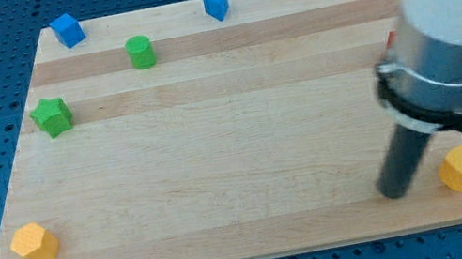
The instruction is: Push the green circle to the bottom center
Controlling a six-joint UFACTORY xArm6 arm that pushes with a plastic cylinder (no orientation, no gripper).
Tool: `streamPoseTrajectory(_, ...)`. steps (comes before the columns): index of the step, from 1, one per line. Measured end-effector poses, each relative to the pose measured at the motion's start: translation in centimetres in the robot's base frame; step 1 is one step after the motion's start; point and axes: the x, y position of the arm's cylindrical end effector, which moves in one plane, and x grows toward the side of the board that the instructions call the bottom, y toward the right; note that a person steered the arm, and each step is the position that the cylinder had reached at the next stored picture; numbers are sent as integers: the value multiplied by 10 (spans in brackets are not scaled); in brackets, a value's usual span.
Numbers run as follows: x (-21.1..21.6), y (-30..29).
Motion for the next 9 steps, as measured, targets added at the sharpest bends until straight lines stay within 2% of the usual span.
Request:
streamPoseTrajectory(1,-51,-64)
streamPoseTrajectory(4,-251,-133)
streamPoseTrajectory(5,-304,-181)
streamPoseTrajectory(6,-335,-234)
streamPoseTrajectory(7,-338,-274)
streamPoseTrajectory(9,-298,-268)
